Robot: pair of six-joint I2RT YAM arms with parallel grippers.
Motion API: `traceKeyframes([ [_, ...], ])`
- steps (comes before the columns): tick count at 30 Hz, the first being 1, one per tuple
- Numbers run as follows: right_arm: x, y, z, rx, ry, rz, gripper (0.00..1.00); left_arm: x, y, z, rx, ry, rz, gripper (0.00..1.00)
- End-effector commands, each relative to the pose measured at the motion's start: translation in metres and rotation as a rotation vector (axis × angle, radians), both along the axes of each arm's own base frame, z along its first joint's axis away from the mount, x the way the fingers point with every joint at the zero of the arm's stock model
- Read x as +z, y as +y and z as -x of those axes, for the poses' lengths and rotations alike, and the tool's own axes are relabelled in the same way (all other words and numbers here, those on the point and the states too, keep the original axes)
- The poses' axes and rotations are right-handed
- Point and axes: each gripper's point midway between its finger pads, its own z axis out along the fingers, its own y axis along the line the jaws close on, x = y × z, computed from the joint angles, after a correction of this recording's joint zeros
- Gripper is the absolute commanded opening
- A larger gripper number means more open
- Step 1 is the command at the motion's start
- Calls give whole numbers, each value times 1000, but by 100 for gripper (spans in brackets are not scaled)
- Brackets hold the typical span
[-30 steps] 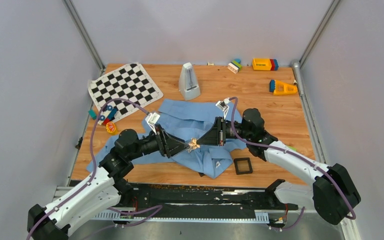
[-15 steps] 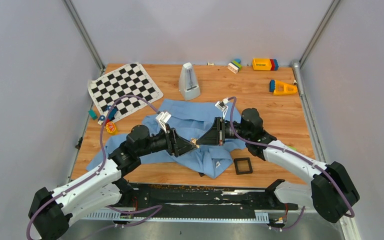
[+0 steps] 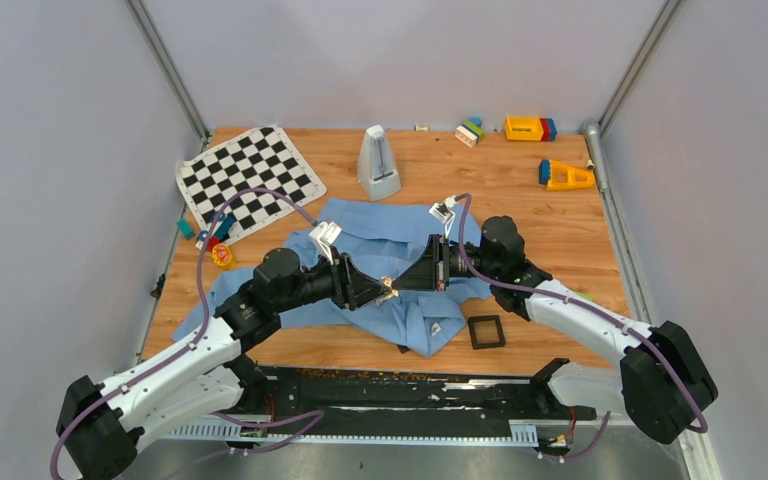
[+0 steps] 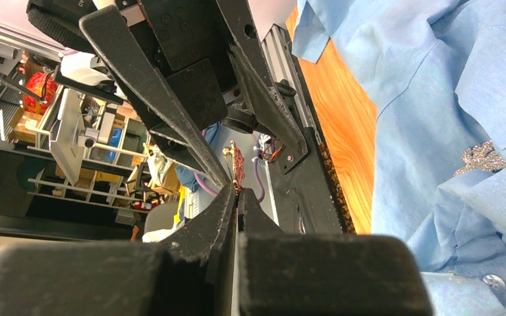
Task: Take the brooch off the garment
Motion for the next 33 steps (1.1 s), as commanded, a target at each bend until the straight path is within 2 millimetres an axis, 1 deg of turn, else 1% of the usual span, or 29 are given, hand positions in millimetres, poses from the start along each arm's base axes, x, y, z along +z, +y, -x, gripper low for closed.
traceKeyframes([
  [1,12,2,0,9,-36,-34,0,21,2,-7,29,-64,4,57],
  [7,11,2,1,13,-31,-32,0,16,4,-7,39,-55,-17,54],
  [9,11,2,0,7,-34,-31,0,16,5,-7,42,-57,-19,52],
  [12,10,2,-1,-1,-34,-23,0,16,9,-6,56,-57,-30,48],
  [15,7,2,-4,-12,-34,-11,0,14,15,-6,73,-55,-51,48],
  [17,5,2,-5,-20,-33,0,0,16,16,-3,70,-59,-48,53],
  [18,4,2,-7,-25,-36,6,0,18,17,-1,63,-65,-41,58],
  [19,1,2,-8,-33,-39,20,0,17,17,0,60,-67,-41,61],
  [20,-2,1,-11,-46,-41,36,0,19,18,1,58,-72,-34,65],
  [22,-4,0,-14,-68,-56,54,0,22,19,3,59,-75,-20,70],
  [25,-4,0,-15,-71,-64,59,0,25,21,6,57,-85,4,71],
  [26,-5,0,-15,-68,-62,59,0,26,21,7,53,-84,9,71],
  [28,-3,1,-13,-59,-58,51,0,27,21,9,47,-84,17,67],
  [31,0,1,-9,-37,-49,31,0,20,19,8,45,-68,7,57],
  [33,2,2,-5,-19,-43,13,0,20,17,6,46,-73,17,54],
])
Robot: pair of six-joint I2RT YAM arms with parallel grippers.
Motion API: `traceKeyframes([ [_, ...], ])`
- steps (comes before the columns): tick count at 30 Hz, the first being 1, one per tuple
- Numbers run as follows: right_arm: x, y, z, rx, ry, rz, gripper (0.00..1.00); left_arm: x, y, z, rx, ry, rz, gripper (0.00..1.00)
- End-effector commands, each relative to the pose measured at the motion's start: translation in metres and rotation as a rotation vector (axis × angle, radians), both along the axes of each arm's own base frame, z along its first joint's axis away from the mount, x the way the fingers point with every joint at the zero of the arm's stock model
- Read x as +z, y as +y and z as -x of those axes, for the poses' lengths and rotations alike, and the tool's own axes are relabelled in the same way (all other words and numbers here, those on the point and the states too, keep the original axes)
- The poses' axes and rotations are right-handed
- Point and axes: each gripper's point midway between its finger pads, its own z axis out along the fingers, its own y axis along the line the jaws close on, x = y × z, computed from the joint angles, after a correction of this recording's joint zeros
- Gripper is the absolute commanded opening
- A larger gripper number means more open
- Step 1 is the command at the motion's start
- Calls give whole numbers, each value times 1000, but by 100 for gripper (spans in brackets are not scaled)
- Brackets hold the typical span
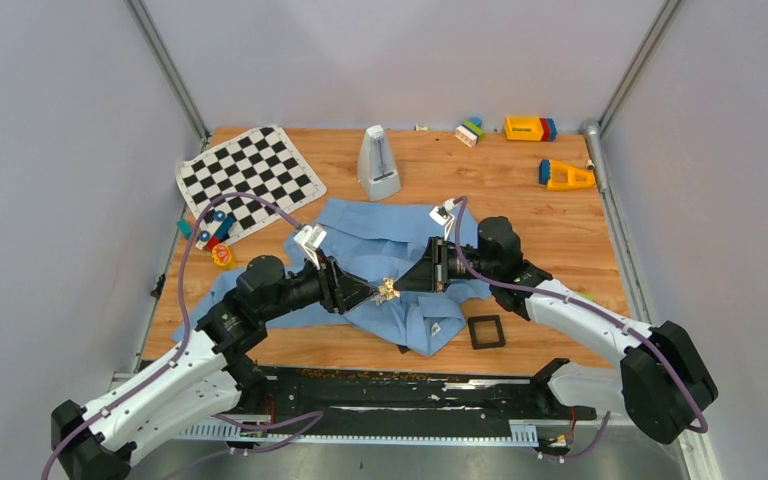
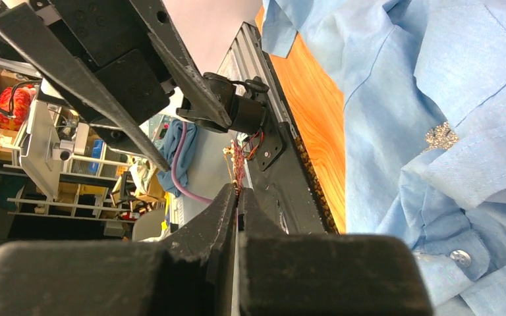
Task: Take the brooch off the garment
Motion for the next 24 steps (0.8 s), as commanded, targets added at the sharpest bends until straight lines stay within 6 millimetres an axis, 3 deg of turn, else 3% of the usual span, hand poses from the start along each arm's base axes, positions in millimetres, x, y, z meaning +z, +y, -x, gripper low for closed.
traceKeyframes([
  [1,24,5,4,46,-53,-75,0,2,-5,-2,-12,-13,25,54],
  [9,28,5,10,78,-44,-104,0,5,-15,-3,-46,-1,53,47],
  [17,31,5,11,86,-43,-111,0,8,-15,-2,-49,-6,57,22],
  [24,32,6,13,97,-31,-125,0,7,-16,0,-63,-10,61,24],
])
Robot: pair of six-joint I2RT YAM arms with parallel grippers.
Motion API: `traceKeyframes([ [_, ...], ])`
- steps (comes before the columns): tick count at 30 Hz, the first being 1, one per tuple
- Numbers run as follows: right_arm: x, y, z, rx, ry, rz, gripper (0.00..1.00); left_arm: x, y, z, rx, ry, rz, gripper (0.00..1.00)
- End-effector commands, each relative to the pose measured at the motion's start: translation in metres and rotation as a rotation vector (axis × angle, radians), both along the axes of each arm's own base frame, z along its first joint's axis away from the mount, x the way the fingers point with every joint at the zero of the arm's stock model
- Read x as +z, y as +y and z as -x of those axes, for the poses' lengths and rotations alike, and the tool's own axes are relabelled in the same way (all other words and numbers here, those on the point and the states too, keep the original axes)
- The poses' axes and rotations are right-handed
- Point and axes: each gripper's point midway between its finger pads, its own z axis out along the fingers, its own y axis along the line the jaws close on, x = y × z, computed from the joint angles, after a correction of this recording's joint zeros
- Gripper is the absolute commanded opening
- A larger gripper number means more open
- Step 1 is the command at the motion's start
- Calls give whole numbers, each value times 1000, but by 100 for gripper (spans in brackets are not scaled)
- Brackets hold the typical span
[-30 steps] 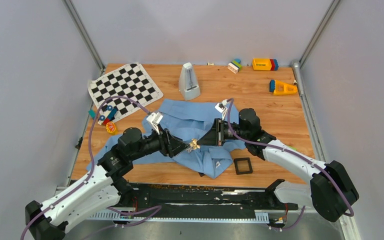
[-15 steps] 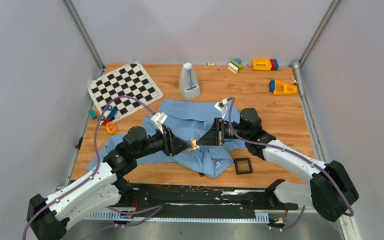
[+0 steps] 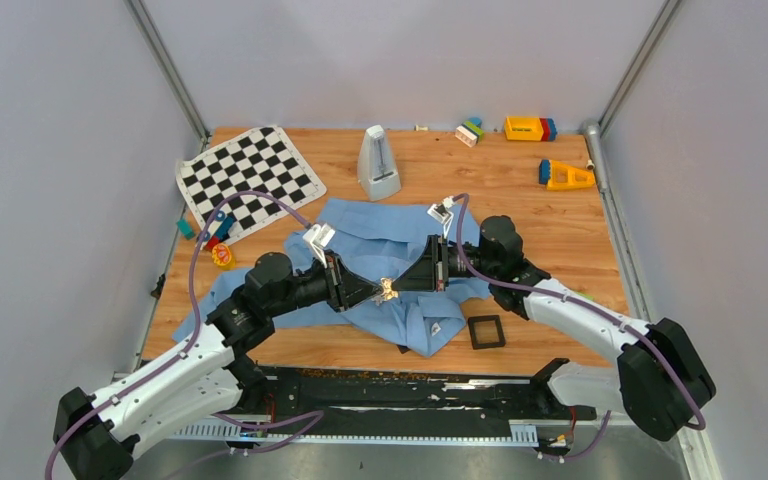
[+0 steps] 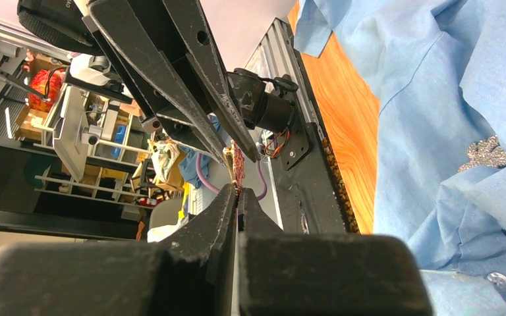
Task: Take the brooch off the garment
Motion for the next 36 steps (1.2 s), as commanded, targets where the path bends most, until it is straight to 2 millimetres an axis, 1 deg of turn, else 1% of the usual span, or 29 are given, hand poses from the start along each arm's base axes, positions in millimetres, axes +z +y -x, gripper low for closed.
traceKeyframes([
  [1,14,3,4,33,-31,-55,0,15,-3,0,-17,-48,41,24],
  [2,14,3,4,36,-30,-58,0,16,-3,0,-19,-51,44,22],
  [3,14,3,4,36,-27,-59,0,15,-4,0,-23,-51,45,13],
  [4,14,3,3,32,-25,-58,0,16,-4,0,-23,-52,46,9],
  [5,13,3,3,29,-25,-55,0,16,-4,1,-24,-54,47,2],
  [6,13,3,2,23,-29,-51,0,15,-3,1,-22,-52,43,0],
  [10,8,1,0,-4,-26,-31,1,13,-1,1,-14,-53,40,0],
  [12,7,0,1,-7,-25,-25,12,12,-2,2,-21,-50,46,0],
  [13,7,0,1,-3,-28,-26,21,12,-3,3,-29,-47,50,0],
  [14,6,0,2,0,-29,-27,26,13,-4,4,-34,-50,55,0],
  [15,6,0,3,2,-32,-28,28,13,-5,5,-42,-48,60,0],
  [16,5,-1,3,3,-32,-28,28,15,-6,5,-46,-50,67,0],
  [20,6,0,4,12,-37,-32,26,20,-7,6,-58,-51,84,0],
  [21,7,0,4,14,-36,-32,24,21,-8,7,-61,-52,86,0],
  [24,7,0,4,14,-35,-33,13,21,-9,6,-63,-48,87,0],
  [26,7,0,4,10,-33,-33,1,19,-9,6,-64,-43,83,0],
  [27,7,-1,4,2,-29,-29,0,17,-9,5,-62,-39,78,1],
  [28,7,-2,2,-14,-27,-23,0,16,-9,4,-54,-41,69,11],
  [29,6,-4,-1,-45,-26,-12,0,10,-8,3,-45,-30,50,24],
  [30,4,-8,-5,-90,-23,8,0,7,-5,-1,-24,-36,33,30],
  [31,0,-12,-11,-151,-14,42,0,-4,-2,-2,-4,-13,-2,40],
  [32,-11,-21,-15,-216,17,101,0,-12,0,-7,25,-7,-23,43],
  [33,-16,-30,-21,-284,24,139,0,-30,3,-7,36,34,-71,48],
  [34,-20,-39,-24,-340,23,166,0,-41,5,-11,56,49,-109,50],
  [35,-25,-48,-25,-388,28,196,0,-62,8,-9,60,103,-176,53],
  [36,-29,-57,-26,-436,24,222,0,-72,9,-8,60,121,-207,54],
])
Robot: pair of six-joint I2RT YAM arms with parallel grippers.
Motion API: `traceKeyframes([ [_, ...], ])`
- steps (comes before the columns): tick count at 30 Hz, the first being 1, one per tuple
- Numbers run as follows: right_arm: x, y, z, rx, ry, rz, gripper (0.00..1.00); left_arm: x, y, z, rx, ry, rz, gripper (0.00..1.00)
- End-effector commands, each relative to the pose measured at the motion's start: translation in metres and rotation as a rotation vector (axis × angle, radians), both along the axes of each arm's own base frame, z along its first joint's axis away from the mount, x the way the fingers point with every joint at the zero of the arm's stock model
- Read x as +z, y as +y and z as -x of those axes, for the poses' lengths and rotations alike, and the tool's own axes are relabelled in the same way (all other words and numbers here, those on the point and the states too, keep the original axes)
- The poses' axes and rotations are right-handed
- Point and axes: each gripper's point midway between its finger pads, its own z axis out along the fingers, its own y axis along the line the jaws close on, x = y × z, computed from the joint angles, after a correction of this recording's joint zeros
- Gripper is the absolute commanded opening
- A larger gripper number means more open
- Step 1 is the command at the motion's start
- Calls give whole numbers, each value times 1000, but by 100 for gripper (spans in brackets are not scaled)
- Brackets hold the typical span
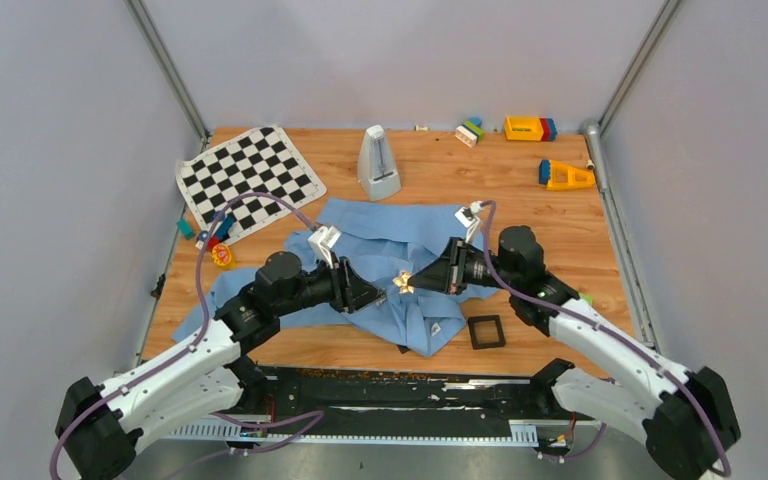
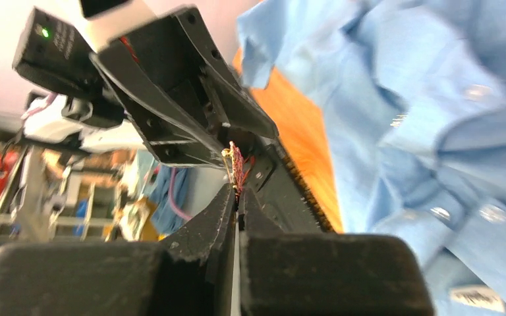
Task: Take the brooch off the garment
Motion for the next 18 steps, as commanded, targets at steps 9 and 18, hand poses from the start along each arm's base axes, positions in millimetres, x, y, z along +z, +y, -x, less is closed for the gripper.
traceKeyframes([
  [9,-32,-78,-7,-401,-33,256,0,-121,2,25,70,209,-424,95],
  [18,-36,-105,4,-492,-59,287,0,-130,-23,37,254,173,-643,95],
])
